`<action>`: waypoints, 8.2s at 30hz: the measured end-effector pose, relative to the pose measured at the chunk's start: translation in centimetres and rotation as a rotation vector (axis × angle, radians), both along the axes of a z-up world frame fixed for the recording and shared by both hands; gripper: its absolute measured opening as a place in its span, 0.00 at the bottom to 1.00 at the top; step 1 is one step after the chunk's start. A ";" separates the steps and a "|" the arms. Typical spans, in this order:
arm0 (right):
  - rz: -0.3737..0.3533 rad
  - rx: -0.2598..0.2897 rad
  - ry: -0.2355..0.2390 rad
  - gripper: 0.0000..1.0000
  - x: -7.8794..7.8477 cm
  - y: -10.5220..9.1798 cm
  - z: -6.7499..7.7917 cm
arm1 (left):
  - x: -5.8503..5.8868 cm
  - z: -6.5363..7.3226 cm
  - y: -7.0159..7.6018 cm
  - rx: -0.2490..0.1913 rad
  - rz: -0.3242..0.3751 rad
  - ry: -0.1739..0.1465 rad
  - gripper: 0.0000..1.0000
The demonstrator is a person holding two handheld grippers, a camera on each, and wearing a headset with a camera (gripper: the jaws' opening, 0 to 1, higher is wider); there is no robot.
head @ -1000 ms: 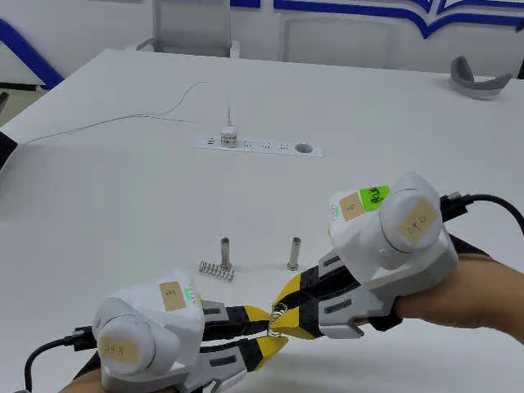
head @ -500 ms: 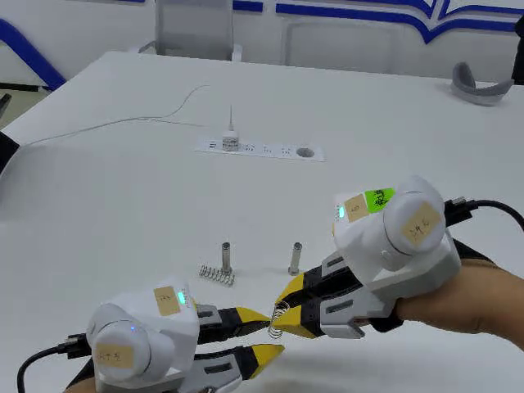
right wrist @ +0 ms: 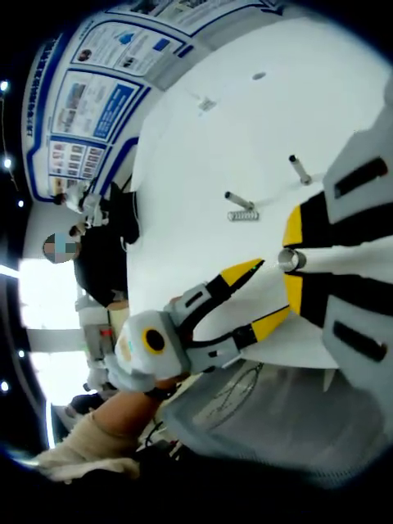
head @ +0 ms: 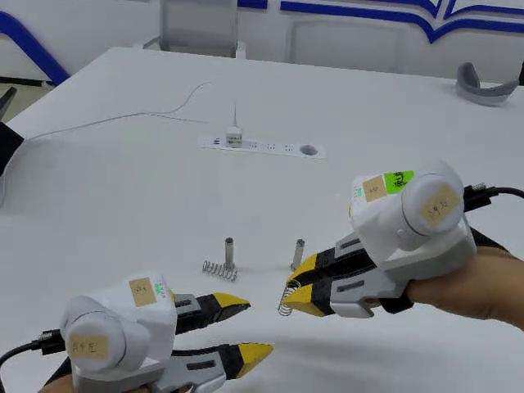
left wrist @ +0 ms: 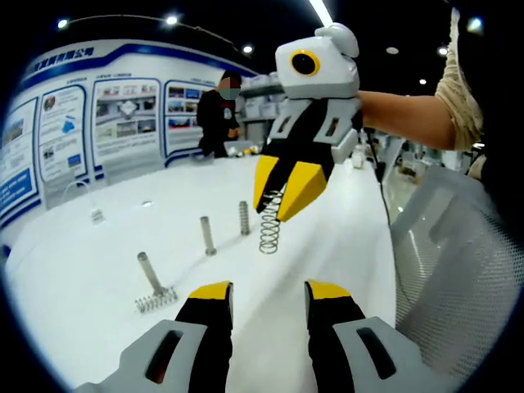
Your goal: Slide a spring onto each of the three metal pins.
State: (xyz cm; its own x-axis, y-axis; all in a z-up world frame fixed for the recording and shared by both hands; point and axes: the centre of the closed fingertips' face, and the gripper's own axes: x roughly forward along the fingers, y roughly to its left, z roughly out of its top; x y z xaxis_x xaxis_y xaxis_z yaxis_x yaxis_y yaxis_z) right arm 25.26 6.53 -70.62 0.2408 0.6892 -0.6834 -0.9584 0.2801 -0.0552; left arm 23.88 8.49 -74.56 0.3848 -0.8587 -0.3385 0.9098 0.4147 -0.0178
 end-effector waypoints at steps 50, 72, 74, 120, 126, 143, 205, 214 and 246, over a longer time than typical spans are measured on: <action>-0.292 -0.011 -0.036 0.12 10.7 -3.7 -0.6 | 0.5 -0.4 2.4 0.007 0.090 0.025 0.50; -0.312 -0.024 0.028 0.12 10.6 -3.5 -3.6 | 0.5 -0.5 2.9 0.014 0.105 0.031 0.49; -0.315 -0.025 0.032 0.12 10.6 -3.4 -3.9 | 0.5 -0.5 2.9 0.015 0.104 0.029 0.49; -0.324 -0.041 0.005 0.17 10.6 -3.0 -5.9 | 0.8 -0.5 3.1 0.020 0.106 0.027 0.49; -0.331 -0.041 -0.014 0.18 10.3 -3.3 -5.5 | 0.7 -0.5 3.0 0.022 0.101 0.027 0.49; -0.342 -0.041 -0.021 0.18 8.2 -4.4 -5.2 | 0.6 -0.3 3.0 0.021 0.099 0.025 0.49; -0.181 -0.029 0.063 0.17 8.9 6.0 -9.0 | 0.9 -0.5 4.6 0.013 0.150 0.039 0.50; -0.180 -0.035 0.084 0.15 8.9 6.2 -9.7 | 0.9 -0.5 4.8 0.019 0.150 0.039 0.50; -0.073 -0.096 0.073 0.12 3.6 2.2 -7.0 | 0.9 -0.4 3.7 0.032 0.114 0.021 0.48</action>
